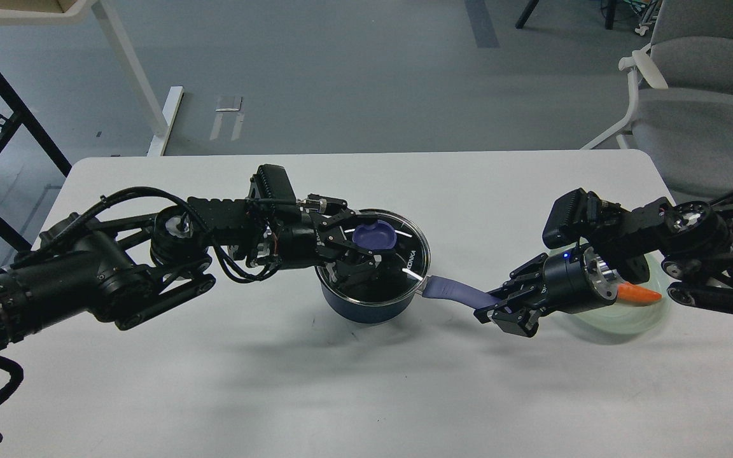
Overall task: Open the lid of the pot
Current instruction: 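Lift the glass lid off and lower it onto the table beside the pot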
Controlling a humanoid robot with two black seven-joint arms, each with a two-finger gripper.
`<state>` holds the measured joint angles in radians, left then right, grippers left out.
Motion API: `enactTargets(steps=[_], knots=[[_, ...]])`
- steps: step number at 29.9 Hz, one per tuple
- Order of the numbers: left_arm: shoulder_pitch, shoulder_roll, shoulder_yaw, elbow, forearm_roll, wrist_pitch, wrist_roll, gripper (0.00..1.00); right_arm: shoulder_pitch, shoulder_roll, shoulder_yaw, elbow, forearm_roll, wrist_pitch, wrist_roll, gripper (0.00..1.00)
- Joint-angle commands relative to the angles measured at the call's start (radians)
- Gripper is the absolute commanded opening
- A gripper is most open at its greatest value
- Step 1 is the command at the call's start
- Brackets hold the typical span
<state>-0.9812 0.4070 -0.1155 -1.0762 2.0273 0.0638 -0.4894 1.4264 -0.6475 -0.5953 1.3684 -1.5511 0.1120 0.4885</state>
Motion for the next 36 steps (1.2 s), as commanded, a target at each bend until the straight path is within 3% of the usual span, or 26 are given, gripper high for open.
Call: enactTargets(steps=[1, 5, 11, 17, 25, 36], knots=[[-0.028, 0.061, -0.001, -0.051, -0.004, 0.002, 0.001, 0.42, -0.003, -0.001, -0.001, 0.000, 0.000, 0.000, 0.000, 0.34], [-0.040, 0.174, -0.009, -0.108, -0.007, 0.007, 0.001, 0.42, -0.001, -0.001, -0.001, 0.000, 0.002, 0.000, 0.000, 0.34], [-0.016, 0.378, 0.007, -0.148, -0.071, 0.102, 0.001, 0.43, -0.003, -0.001, -0.001, 0.000, 0.002, 0.000, 0.000, 0.34], [0.130, 0.512, 0.023, -0.139, -0.087, 0.206, 0.001, 0.44, -0.001, 0.000, 0.000, 0.000, 0.002, 0.000, 0.000, 0.34], [0.306, 0.543, 0.036, -0.048, -0.108, 0.364, 0.001, 0.44, 0.000, -0.007, -0.001, 0.000, 0.002, 0.000, 0.000, 0.34], [0.369, 0.484, 0.039, 0.113, -0.116, 0.375, 0.001, 0.47, -0.001, -0.008, -0.001, 0.000, 0.002, 0.000, 0.000, 0.34]])
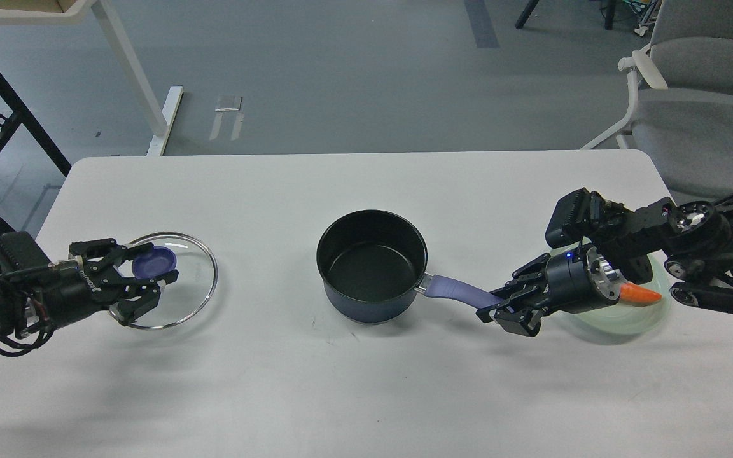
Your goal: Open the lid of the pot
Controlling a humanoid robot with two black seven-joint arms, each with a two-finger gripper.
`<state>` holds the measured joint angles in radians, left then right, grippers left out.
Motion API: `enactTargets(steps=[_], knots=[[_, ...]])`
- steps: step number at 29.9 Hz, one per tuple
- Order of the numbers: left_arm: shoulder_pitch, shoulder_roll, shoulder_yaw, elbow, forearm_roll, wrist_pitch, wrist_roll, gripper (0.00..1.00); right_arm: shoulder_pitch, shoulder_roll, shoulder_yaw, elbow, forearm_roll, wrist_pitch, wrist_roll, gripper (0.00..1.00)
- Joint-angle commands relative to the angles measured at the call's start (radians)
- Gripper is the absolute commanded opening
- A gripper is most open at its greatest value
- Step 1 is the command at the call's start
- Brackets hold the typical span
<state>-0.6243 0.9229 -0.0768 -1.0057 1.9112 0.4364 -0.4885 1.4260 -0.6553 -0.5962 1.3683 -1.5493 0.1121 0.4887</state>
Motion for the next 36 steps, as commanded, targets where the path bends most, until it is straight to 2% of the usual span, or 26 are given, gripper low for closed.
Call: enactTargets(steps=[1, 9, 15, 20, 23, 25, 27, 30, 32, 34, 36], knots=[[0.014, -0.045, 0.000, 0.053, 0.000, 0.002, 0.000, 0.47, -0.001, 0.000, 0.001, 0.000, 0.000, 0.000, 0.000, 0.34], [0.037, -0.058, 0.000, 0.076, 0.000, 0.018, 0.000, 0.51, -0.001, 0.000, 0.000, 0.000, 0.000, 0.000, 0.000, 0.34], [0.037, -0.058, 0.000, 0.076, -0.001, 0.019, 0.000, 0.83, 0.001, 0.003, 0.001, 0.000, 0.000, 0.000, 0.000, 0.34], [0.031, -0.049, -0.003, 0.059, -0.014, 0.013, 0.000, 0.98, 0.001, 0.002, 0.001, 0.000, 0.000, 0.000, 0.000, 0.34], [0.017, -0.032, -0.009, 0.007, -0.122, 0.001, 0.000, 0.99, 0.001, 0.000, 0.000, 0.000, 0.000, 0.000, 0.000, 0.34], [-0.008, 0.008, -0.011, -0.057, -0.236, -0.053, 0.000, 0.99, 0.001, -0.001, 0.000, 0.000, 0.000, 0.000, 0.000, 0.34], [-0.057, 0.060, -0.018, -0.138, -0.354, -0.161, 0.000, 0.99, 0.001, -0.001, 0.000, 0.000, 0.000, 0.000, 0.000, 0.34], [-0.124, 0.111, -0.035, -0.229, -0.658, -0.391, 0.000, 0.99, -0.001, -0.001, 0.000, 0.000, 0.000, 0.000, 0.000, 0.35], [-0.143, 0.119, -0.055, -0.237, -0.882, -0.511, 0.000, 0.99, 0.001, -0.001, 0.001, 0.000, 0.001, 0.000, 0.000, 0.40], [-0.146, 0.119, -0.078, -0.237, -1.091, -0.611, 0.000, 0.99, 0.001, 0.000, 0.001, 0.000, 0.005, 0.000, 0.000, 0.59], [-0.147, 0.119, -0.098, -0.237, -1.222, -0.660, 0.000, 0.99, 0.004, -0.001, 0.001, 0.002, 0.006, -0.002, 0.000, 0.78]])
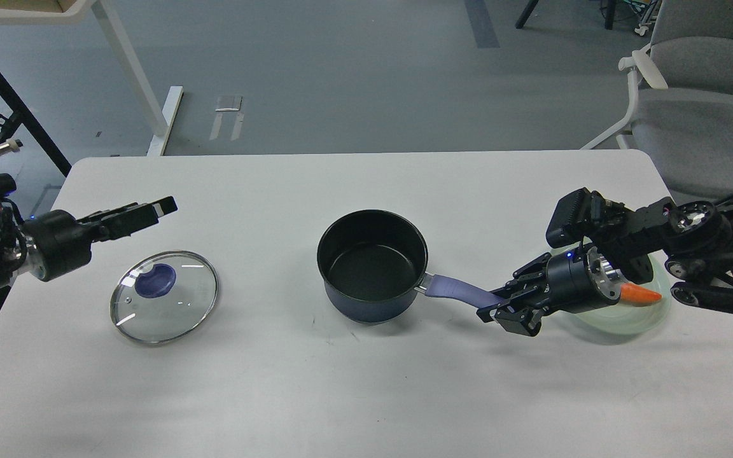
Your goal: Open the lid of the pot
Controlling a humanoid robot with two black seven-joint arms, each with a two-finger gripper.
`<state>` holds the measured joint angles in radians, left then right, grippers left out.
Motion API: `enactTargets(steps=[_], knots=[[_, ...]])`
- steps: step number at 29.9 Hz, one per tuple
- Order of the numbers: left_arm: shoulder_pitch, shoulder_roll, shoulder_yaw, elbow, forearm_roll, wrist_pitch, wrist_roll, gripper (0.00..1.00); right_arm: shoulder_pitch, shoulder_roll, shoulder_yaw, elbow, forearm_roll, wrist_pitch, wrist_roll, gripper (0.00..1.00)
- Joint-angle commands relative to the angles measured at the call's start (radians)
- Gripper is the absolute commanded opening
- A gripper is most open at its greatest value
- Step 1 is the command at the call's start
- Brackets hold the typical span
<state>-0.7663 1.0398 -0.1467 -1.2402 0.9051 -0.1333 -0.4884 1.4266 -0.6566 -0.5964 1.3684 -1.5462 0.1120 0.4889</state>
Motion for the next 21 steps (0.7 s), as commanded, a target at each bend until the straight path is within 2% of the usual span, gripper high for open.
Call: enactTargets(steps=[1, 2, 3, 9, 13, 17, 21], knots=[[-0.005, 0.000, -0.037, -0.002, -0.254, -0.098, 0.000, 0.99, 0.005, 0.000, 0.001, 0.001, 0.003, -0.002, 0.000, 0.86], [-0.005, -0.003, -0.048, -0.002, -0.284, -0.101, 0.000, 0.99, 0.009, -0.003, 0.001, 0.003, 0.003, 0.000, 0.000, 0.94], [-0.005, -0.004, -0.054, -0.001, -0.301, -0.101, 0.000, 0.99, 0.014, -0.008, 0.001, 0.004, 0.008, -0.002, 0.000, 0.97], [-0.005, -0.021, -0.065, 0.001, -0.362, -0.089, 0.000, 0.99, 0.132, -0.074, 0.014, 0.029, 0.228, 0.000, 0.000, 0.98], [-0.005, -0.035, -0.097, 0.011, -0.544, -0.089, 0.000, 0.99, 0.161, -0.129, 0.058, 0.038, 0.408, -0.002, 0.000, 0.98], [-0.004, -0.055, -0.097, 0.047, -0.739, -0.095, 0.000, 0.99, 0.108, -0.215, 0.156, 0.014, 0.628, -0.006, 0.000, 0.98], [0.004, -0.121, -0.099, 0.111, -0.873, -0.106, 0.000, 0.99, -0.038, -0.241, 0.329, -0.003, 0.868, -0.028, 0.000, 0.98]])
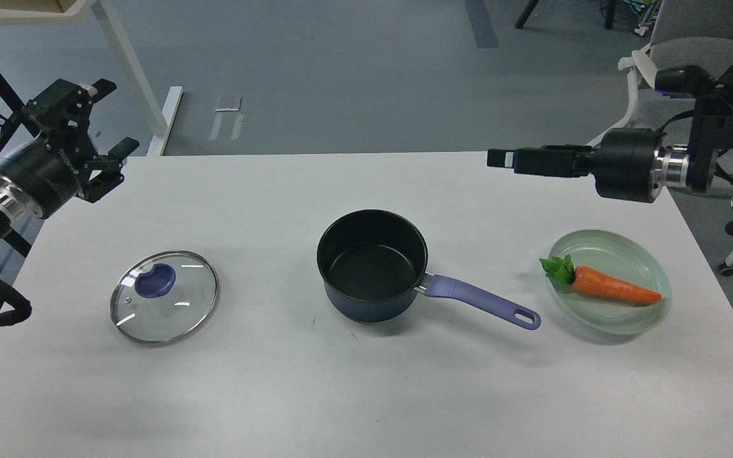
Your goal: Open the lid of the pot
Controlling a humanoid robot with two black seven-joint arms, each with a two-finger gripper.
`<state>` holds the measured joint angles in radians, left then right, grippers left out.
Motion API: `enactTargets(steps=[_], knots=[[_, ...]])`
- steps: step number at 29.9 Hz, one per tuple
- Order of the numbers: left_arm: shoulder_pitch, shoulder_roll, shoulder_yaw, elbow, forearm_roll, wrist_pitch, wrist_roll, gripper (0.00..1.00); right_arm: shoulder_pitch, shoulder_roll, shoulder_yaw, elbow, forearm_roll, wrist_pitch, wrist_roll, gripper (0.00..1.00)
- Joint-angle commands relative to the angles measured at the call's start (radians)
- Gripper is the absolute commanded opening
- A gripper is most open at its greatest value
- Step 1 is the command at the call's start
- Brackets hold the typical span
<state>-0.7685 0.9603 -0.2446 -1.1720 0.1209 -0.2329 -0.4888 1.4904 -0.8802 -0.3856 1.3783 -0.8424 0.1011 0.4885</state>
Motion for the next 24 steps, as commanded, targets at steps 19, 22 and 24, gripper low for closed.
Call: enactTargets(steps=[19, 22, 24], knots=[[0.190, -0.310, -0.188, 0.236, -0.132, -0.193, 0.087, 0.99, -0.846, 0.243, 0.780, -0.229, 0.775, -0.026, 0.000, 0.99], [0.209, -0.318, -0.191, 0.241, -0.132, -0.204, 0.087, 0.99, -0.872, 0.274, 0.804, -0.231, 0.775, -0.026, 0.000, 0.99], [0.212, -0.328, -0.203, 0.253, -0.132, -0.204, 0.085, 0.99, -0.874, 0.282, 0.806, -0.231, 0.775, -0.026, 0.000, 0.99]])
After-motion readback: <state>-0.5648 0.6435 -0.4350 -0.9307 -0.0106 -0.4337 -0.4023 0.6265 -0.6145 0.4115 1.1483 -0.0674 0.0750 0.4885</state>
